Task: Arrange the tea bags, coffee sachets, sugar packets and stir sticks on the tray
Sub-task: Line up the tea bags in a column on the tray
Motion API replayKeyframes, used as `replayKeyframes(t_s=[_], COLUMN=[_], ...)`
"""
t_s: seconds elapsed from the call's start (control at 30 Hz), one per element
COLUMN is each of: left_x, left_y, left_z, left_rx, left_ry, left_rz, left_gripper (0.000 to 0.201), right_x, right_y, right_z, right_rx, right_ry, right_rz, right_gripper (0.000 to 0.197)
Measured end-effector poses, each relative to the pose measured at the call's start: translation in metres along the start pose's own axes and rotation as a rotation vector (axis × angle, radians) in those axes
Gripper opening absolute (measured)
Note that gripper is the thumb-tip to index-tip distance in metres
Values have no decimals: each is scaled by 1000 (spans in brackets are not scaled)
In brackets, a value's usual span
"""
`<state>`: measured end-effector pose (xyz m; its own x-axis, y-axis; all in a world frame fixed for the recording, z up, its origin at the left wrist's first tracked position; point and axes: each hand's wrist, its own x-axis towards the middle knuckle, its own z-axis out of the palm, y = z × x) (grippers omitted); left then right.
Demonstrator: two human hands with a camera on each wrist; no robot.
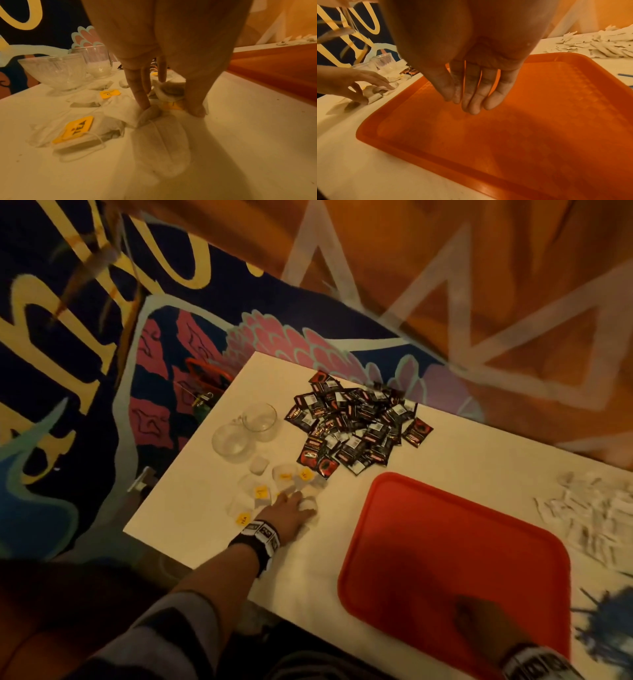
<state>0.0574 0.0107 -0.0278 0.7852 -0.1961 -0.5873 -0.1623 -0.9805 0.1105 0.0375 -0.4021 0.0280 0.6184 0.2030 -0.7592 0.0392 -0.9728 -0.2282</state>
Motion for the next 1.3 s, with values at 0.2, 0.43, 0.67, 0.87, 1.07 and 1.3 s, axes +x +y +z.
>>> replayKeyframes(t_s=[0.2, 0.43, 0.67, 0.87, 1.07, 1.3], left_x=[1, 0, -13, -28, -34, -28], left_y=[10, 6, 11, 48, 110, 191], left_z=[12, 3, -47, -91, -129, -154], left_rx=[-52, -490, -1327, -2141, -2404, -2316], left_ry=[81, 293, 542, 514, 447, 176], left_rz=[-37, -99, -347, -253, -107, -7], left_gripper=[36, 8, 21, 20, 49, 39], right_x=[9, 5, -8, -15, -31, -36], right_y=[-17, -34, -50, -66, -83, -99], right_z=[6, 0, -21, -47, -107, -131], right_rx=[4, 17, 40, 89, 388, 784], right_ry=[-36, 48, 78, 114, 257, 425], right_rz=[28, -44, -82, -192, -355, -387], right_gripper=[20, 15, 17, 18, 8, 9])
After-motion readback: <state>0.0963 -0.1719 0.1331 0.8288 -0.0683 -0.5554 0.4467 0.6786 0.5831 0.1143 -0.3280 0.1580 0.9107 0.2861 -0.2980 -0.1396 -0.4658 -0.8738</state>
